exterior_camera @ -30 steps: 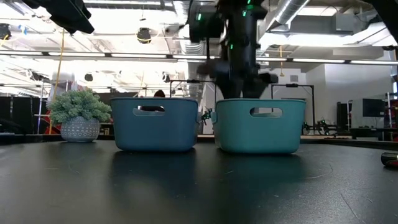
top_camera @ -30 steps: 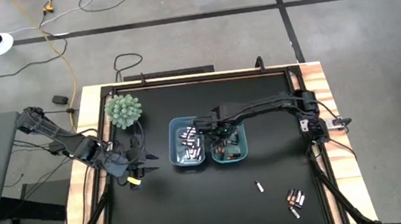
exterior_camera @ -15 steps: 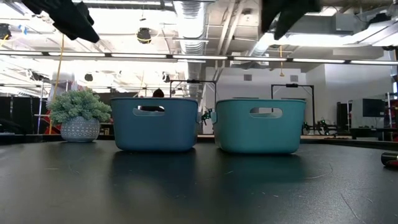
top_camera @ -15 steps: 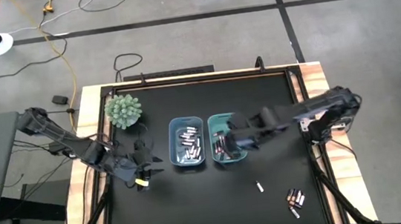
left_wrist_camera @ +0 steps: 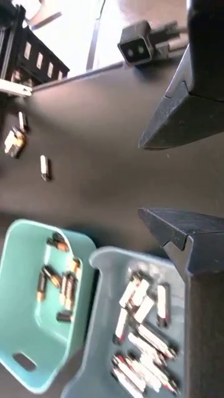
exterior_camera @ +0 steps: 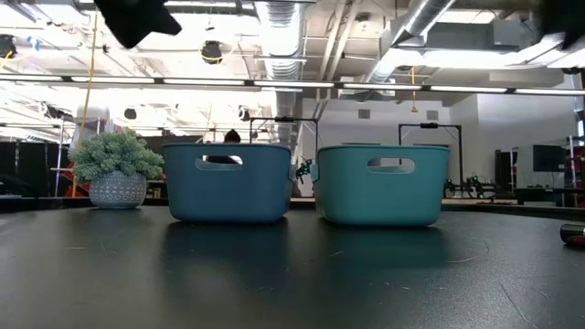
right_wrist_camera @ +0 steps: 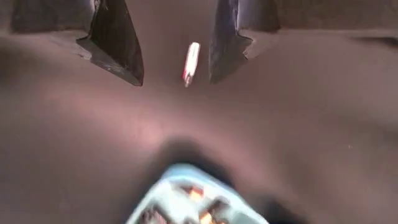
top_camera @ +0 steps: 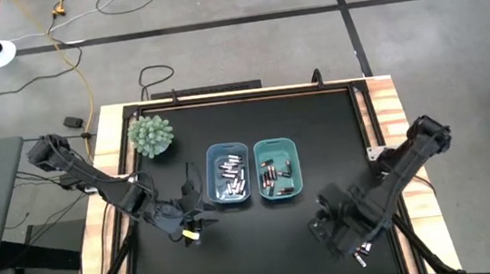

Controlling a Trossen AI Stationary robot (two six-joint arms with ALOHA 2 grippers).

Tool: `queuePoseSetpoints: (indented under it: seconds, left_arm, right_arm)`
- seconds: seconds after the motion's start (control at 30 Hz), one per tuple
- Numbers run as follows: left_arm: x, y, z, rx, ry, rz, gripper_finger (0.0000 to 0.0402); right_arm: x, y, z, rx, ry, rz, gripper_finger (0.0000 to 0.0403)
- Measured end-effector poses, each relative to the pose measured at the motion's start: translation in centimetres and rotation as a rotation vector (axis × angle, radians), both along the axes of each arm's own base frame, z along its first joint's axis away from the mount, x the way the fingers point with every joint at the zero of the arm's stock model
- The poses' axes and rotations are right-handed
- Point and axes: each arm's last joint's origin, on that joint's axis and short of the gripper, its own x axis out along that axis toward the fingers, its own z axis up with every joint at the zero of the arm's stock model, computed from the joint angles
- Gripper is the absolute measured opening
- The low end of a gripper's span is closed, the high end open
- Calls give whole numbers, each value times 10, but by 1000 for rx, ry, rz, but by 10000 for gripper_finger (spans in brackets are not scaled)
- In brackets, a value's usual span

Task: Sort batteries
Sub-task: Put the silver battery into the blue bin

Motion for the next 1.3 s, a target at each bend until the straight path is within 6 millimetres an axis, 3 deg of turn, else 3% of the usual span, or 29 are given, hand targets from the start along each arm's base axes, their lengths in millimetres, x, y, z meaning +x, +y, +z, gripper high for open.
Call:
queuePoseSetpoints:
  seconds: [0.23, 0.43, 0.77, 1.1, 1.3]
  left_arm:
    - [20, -17, 6, 54, 11, -44, 158]
    - [32, -25, 5, 67, 25, -46, 158]
    - [34, -28, 3, 25, 35, -22, 158]
    - [33, -29, 3, 12, 34, -18, 158]
    - [33, -29, 3, 11, 32, -18, 158]
  right_arm:
    - [-19, 31, -53, 129, -109, -24, 198]
    - [-24, 27, -90, 151, -135, -38, 198]
    - [-19, 21, -114, 140, -120, -4, 198]
    - [-4, 27, -167, 70, 41, 1, 198]
    - [-3, 26, -175, 46, 64, 4, 172]
